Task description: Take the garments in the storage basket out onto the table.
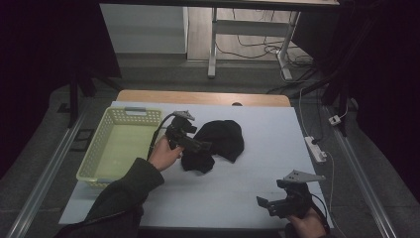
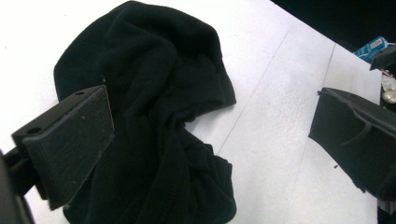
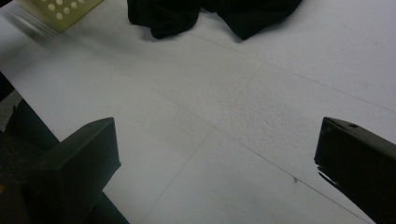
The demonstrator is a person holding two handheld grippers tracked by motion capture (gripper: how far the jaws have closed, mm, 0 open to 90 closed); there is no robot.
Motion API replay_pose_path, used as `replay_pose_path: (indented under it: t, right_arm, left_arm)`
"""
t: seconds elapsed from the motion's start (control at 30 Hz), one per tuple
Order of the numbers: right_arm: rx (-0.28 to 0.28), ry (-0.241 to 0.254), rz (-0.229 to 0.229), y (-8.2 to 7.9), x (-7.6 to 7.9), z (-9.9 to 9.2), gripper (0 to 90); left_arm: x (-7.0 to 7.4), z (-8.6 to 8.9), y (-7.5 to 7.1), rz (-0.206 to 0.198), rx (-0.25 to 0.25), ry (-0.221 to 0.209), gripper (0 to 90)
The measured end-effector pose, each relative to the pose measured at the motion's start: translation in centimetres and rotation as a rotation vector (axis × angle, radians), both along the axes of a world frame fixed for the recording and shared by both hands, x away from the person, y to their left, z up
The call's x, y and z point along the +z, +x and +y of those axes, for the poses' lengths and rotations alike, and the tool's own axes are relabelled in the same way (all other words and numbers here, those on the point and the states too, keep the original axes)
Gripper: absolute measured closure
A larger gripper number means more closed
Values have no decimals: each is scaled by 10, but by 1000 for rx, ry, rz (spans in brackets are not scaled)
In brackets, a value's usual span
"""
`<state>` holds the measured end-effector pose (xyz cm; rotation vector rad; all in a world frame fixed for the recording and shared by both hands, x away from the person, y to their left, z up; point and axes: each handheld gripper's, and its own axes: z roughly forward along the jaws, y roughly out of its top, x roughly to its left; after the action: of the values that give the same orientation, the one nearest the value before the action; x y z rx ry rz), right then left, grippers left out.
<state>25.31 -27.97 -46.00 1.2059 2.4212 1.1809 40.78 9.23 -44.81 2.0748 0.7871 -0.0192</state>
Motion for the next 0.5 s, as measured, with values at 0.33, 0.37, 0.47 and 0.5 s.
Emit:
replay_pose_path:
  t: [0.33,0.37,0.47,0.5]
  right_arm:
    - [0,3,0,0,0,0,0]
    - [1,3,0,0,0,0,0]
    - [1,4,0,0,0,0,0]
    - [1,2,0,0,0,0,0]
  left_arm:
    - [-1,9,-10,-2,-2,-18,0]
    - [-2,10,-12,0,1,-21,0]
    - [-3,13,-15,1,2,-24,0]
    - [-4,13,-16,2,2,-29,0]
